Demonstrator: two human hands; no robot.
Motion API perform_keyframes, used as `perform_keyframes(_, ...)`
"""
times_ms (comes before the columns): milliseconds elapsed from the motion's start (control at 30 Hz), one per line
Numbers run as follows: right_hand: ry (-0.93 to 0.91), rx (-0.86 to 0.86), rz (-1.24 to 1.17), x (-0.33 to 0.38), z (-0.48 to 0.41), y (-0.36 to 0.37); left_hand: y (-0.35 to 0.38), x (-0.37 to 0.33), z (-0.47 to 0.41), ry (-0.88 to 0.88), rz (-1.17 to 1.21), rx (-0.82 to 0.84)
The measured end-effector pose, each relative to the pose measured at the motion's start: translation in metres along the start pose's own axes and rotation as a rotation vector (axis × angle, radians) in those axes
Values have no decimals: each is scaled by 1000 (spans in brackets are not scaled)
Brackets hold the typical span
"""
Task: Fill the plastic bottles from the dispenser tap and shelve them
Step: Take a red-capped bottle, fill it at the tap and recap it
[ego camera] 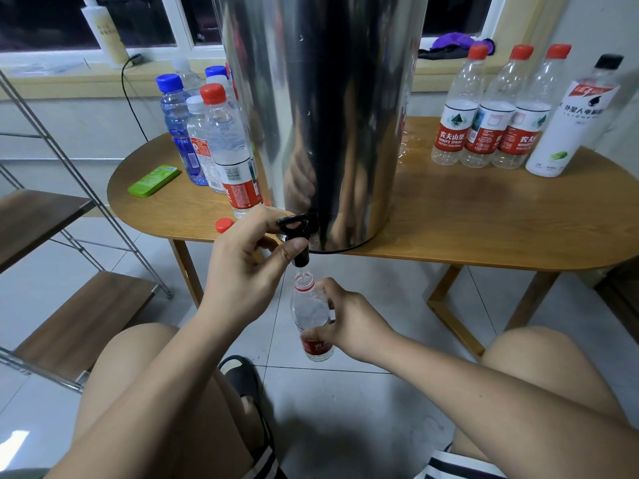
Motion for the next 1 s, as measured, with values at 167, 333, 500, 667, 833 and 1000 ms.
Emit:
perform_keyframes(167,-1,5,-3,0,0,0,1,2,0,-1,13,10)
perform_keyframes(333,-8,-7,4,0,0,0,0,2,0,3,4,6)
perform_keyframes(500,-11,-8,10,0,0,-1,0,1,1,1,-4,5)
perform_keyframes(667,-10,-6,15,0,0,0,0,0,0,-3,-13,1)
perform_keyframes(833,-11,-5,19,1,0,-1,-1,1,1,2,-20,5)
perform_keyframes(1000,-4,-6,15,0,0,0,-1,2,1,0,-9,3)
Point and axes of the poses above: each hand's wrist, its own z-axis away from the middle knuckle, its own y-axis out of the palm, x = y × z, the point moved 6 cm from there along -z, towards the middle knuckle, and after that the axes turned 1 degree about -z, right-handed, at the moved point
